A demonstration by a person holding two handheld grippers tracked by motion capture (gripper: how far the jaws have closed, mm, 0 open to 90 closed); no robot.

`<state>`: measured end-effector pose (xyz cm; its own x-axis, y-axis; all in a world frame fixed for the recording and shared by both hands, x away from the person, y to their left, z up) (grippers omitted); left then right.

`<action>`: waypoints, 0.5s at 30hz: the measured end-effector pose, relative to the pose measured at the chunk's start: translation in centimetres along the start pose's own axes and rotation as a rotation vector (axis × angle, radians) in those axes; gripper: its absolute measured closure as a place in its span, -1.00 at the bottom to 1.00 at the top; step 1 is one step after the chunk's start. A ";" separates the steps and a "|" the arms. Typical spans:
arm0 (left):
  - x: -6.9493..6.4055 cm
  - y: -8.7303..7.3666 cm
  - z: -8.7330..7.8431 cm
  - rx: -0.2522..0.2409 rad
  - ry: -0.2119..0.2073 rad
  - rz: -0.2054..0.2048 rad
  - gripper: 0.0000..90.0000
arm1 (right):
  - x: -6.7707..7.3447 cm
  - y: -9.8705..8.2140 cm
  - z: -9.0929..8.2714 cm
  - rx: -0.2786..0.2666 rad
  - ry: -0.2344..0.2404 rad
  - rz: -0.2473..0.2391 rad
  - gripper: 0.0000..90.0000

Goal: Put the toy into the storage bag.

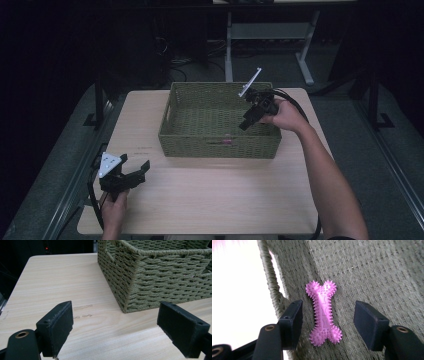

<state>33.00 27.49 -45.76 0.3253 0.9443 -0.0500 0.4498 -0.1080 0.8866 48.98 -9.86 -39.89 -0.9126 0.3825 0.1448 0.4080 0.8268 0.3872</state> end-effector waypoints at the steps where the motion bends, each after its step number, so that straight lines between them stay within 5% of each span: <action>1: 0.0 0.0 0.0 -0.001 0.000 -0.002 -0.71 | 0.1 0.0 -0.2 -0.005 -0.003 0.003 -0.13; 15: -0.1 0.0 0.0 -0.002 -0.001 0.000 -0.71 | 0.4 -0.7 -1.8 -0.027 -0.009 0.026 -0.23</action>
<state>33.01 27.40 -45.76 0.3264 0.9439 -0.0502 0.4479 -0.1077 0.8875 48.30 -11.02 -38.50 -0.9013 0.4076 0.1468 0.4305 0.8051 0.4081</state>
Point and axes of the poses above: each handheld gripper's, and its own axes: z roughly forward along the jaws, y roughly out of its top, x roughly to its left, the point moved 7 cm from there along z, roughly forward along the jaws, and after that the axes turned 3 degrees about x, right-handed, at the moved point
